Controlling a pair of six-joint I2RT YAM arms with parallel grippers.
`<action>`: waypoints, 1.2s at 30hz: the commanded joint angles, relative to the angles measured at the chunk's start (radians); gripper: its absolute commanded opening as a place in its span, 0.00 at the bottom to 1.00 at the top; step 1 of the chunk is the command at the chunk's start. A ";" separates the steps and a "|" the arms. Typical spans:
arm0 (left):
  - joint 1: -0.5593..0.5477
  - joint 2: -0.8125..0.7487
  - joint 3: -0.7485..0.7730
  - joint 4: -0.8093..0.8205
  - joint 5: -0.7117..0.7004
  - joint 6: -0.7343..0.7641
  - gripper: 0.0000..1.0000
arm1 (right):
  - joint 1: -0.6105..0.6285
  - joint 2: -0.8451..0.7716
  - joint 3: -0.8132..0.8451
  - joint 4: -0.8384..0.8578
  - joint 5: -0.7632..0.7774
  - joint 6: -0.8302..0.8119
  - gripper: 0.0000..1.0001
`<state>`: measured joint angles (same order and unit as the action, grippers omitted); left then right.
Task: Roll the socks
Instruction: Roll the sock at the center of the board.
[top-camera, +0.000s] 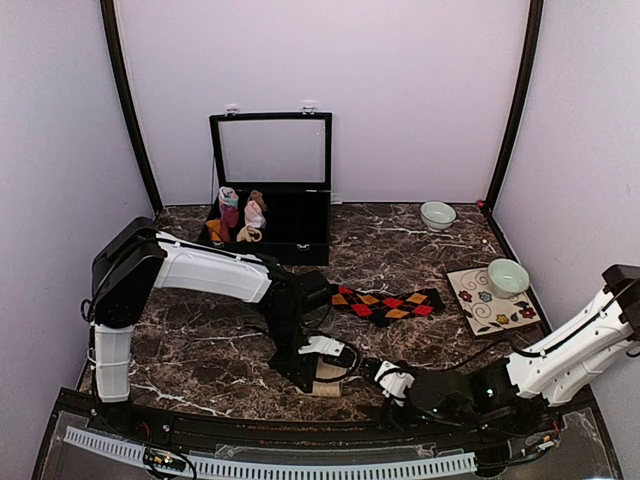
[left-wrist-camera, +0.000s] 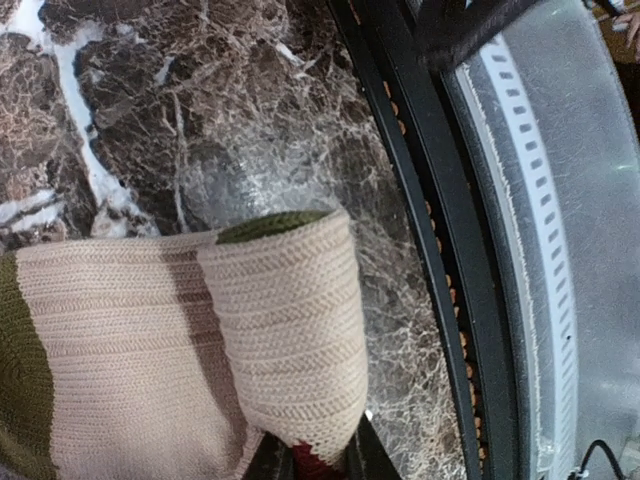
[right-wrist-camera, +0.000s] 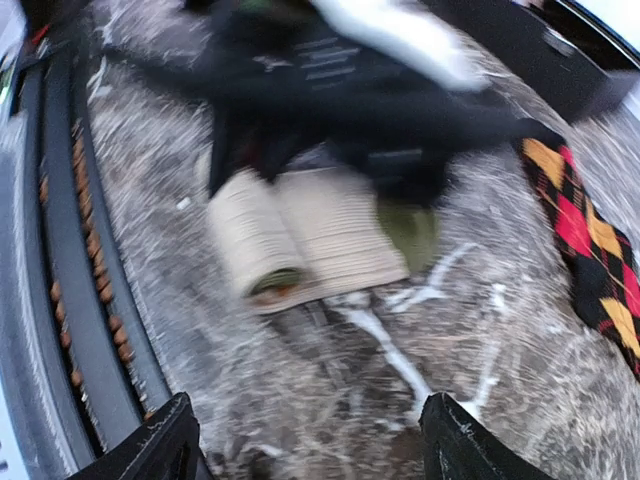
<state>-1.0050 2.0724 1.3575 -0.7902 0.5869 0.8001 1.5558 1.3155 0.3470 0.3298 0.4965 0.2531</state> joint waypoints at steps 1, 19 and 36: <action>-0.003 0.259 -0.022 -0.201 -0.062 0.022 0.02 | 0.083 0.110 0.090 -0.050 0.053 -0.168 0.74; 0.014 0.375 0.111 -0.235 -0.118 -0.028 0.04 | 0.106 0.422 0.374 0.036 -0.052 -0.577 0.53; 0.019 0.409 0.169 -0.261 -0.168 -0.041 0.08 | 0.043 0.474 0.281 0.163 -0.093 -0.489 0.46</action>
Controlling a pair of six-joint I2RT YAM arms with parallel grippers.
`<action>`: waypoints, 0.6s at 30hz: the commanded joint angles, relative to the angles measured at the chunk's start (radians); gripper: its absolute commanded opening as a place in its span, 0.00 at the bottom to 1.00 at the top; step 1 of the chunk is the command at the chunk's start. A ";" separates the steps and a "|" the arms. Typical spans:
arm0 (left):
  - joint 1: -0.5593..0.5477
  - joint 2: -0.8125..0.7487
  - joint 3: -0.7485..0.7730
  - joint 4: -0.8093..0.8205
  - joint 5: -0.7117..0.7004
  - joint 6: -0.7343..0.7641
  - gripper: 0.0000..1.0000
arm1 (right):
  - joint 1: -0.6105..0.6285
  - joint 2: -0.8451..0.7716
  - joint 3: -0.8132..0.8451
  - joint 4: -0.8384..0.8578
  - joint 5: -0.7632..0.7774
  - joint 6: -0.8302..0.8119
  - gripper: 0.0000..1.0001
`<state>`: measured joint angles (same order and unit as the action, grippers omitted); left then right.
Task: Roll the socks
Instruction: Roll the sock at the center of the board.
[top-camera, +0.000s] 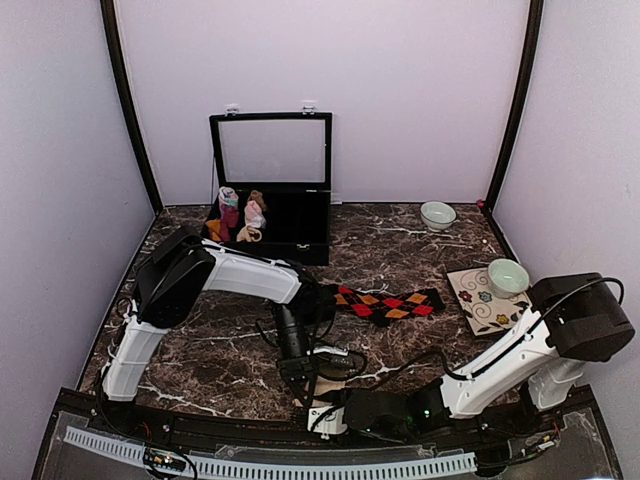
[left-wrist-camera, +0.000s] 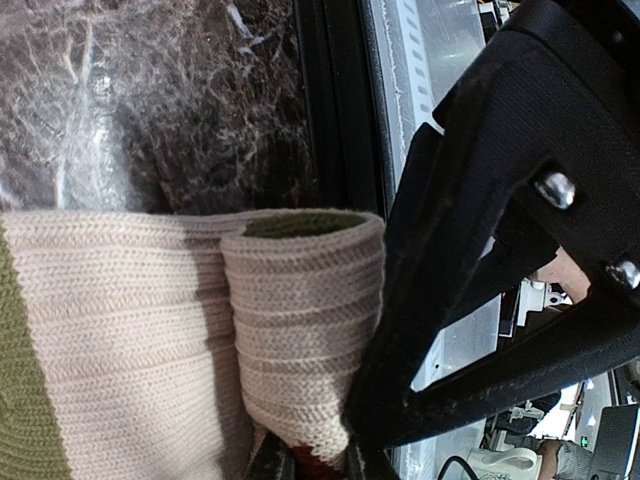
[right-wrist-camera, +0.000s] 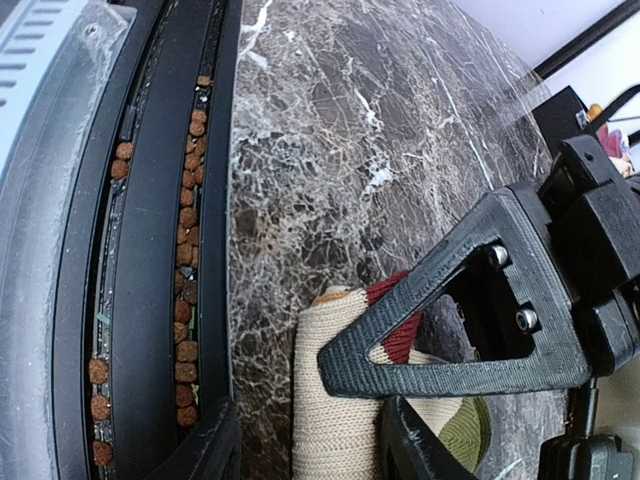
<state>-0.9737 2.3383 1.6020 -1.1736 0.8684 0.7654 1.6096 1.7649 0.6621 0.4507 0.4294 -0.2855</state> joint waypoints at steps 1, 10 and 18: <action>-0.013 0.139 -0.075 0.123 -0.452 -0.009 0.09 | -0.011 0.025 -0.041 0.040 -0.032 0.062 0.44; -0.006 0.101 -0.083 0.167 -0.476 -0.043 0.21 | -0.037 0.081 -0.071 0.009 -0.115 0.202 0.31; 0.061 -0.121 -0.194 0.261 -0.549 -0.147 0.99 | -0.059 0.116 -0.128 0.013 -0.148 0.332 0.28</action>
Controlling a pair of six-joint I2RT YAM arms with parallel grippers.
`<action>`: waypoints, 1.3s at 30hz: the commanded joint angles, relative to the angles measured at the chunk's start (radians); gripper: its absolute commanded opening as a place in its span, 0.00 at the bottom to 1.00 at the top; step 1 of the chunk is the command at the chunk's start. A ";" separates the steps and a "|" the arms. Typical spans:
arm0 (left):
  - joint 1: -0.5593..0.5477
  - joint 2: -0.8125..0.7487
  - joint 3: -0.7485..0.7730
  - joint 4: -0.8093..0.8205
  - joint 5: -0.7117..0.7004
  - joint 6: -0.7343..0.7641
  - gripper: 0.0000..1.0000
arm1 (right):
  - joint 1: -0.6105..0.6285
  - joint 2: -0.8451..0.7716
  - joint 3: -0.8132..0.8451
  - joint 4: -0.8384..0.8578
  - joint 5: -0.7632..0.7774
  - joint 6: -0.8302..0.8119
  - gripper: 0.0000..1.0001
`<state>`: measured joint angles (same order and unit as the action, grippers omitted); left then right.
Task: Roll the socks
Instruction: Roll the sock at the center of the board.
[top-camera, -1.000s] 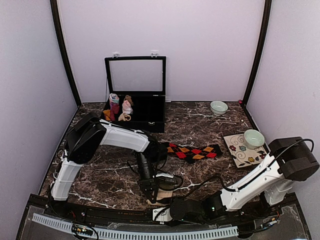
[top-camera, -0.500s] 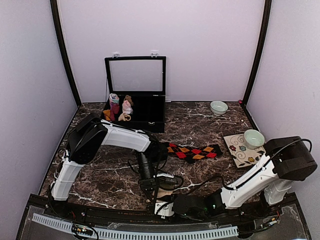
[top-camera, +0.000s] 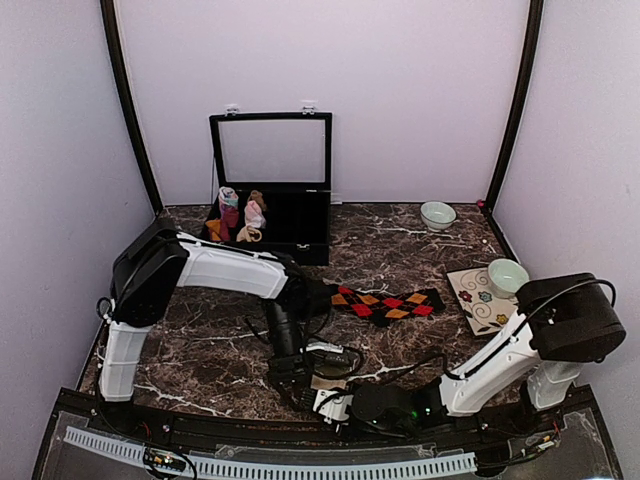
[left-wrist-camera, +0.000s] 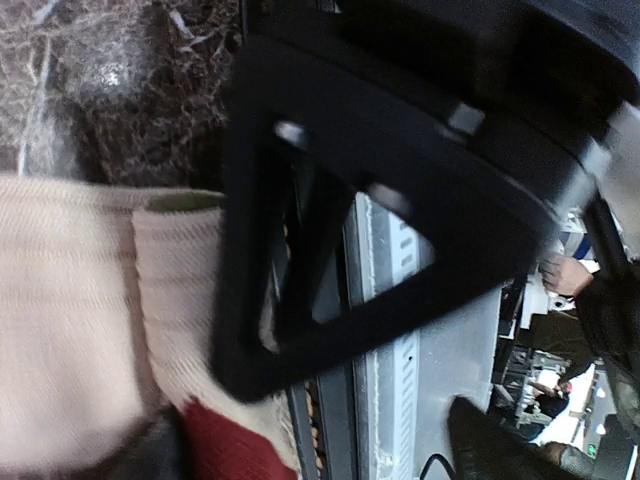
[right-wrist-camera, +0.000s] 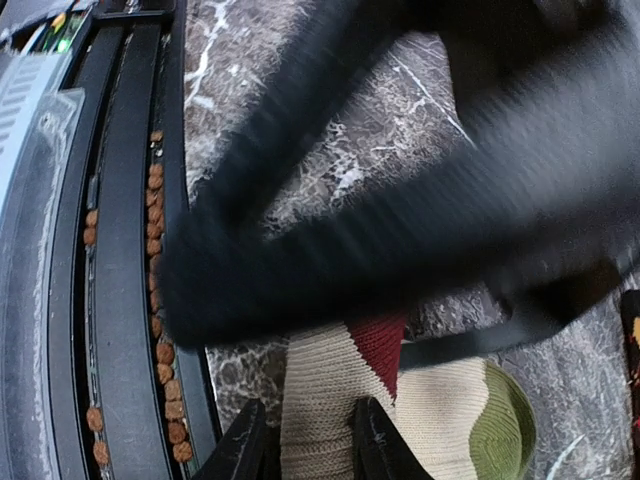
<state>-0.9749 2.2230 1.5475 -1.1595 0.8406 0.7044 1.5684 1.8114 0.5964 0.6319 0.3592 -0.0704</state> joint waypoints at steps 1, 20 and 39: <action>0.073 -0.055 -0.181 0.282 -0.540 -0.107 0.99 | -0.021 0.071 -0.066 -0.164 -0.086 0.131 0.28; 0.132 -0.867 -0.641 0.584 -0.605 0.044 0.99 | -0.041 0.104 -0.115 -0.130 -0.169 0.346 0.25; -0.181 -0.788 -0.603 0.581 -0.538 0.414 0.94 | -0.068 0.089 -0.153 -0.149 -0.212 0.536 0.23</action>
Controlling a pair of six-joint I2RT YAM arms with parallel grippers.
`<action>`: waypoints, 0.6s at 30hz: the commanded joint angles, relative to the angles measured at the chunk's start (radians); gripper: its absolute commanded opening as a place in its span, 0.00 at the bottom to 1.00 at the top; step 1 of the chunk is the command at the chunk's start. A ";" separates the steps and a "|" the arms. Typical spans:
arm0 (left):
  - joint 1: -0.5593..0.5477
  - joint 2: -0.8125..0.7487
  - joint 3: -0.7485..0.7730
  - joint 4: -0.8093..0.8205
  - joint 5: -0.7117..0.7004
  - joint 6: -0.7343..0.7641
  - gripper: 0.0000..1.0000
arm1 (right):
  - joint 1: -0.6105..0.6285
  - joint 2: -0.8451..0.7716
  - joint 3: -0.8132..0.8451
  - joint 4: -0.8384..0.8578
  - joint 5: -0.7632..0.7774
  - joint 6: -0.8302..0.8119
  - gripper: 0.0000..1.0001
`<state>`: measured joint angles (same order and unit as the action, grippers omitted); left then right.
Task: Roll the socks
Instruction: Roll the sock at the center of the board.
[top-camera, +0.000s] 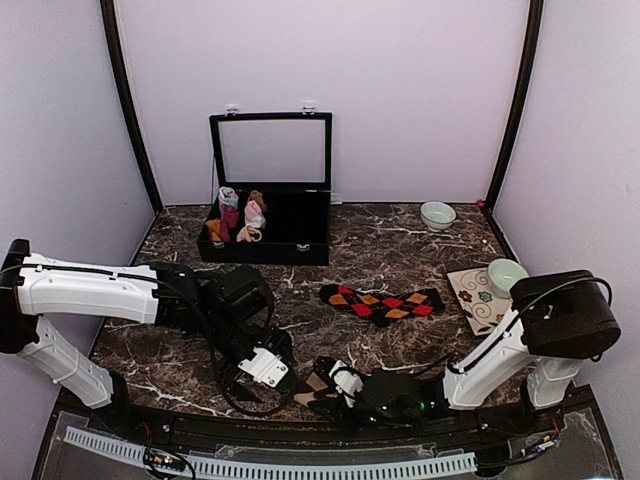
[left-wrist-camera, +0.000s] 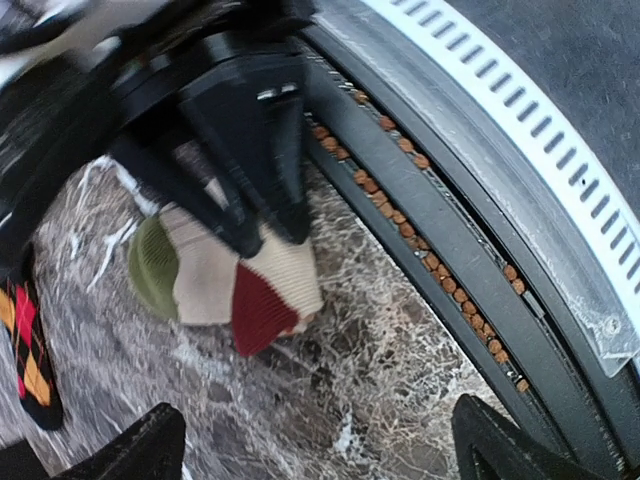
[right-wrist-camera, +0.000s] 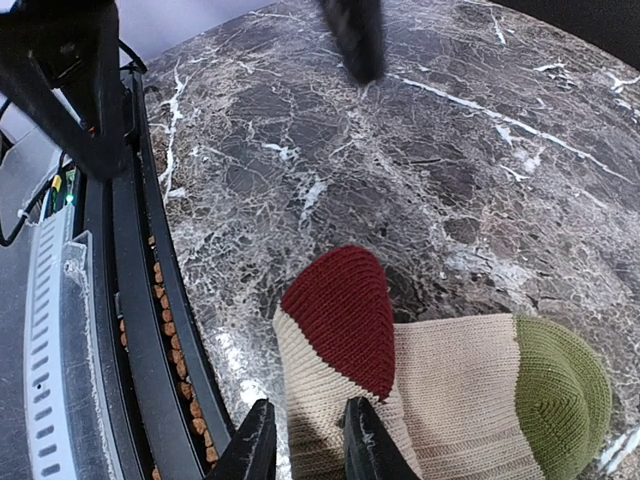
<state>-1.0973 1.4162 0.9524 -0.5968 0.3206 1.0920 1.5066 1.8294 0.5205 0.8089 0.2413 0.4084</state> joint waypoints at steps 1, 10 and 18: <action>-0.080 0.026 -0.021 0.036 -0.037 0.035 0.91 | -0.013 0.071 -0.082 -0.319 -0.098 0.061 0.23; -0.139 0.208 0.045 0.128 -0.195 0.058 0.77 | -0.047 0.089 -0.119 -0.243 -0.148 0.098 0.23; -0.139 0.259 0.041 0.216 -0.234 0.004 0.71 | -0.048 0.094 -0.118 -0.233 -0.154 0.094 0.23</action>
<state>-1.2354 1.6657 0.9833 -0.4397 0.1181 1.1271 1.4582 1.8385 0.4717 0.9108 0.1421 0.4767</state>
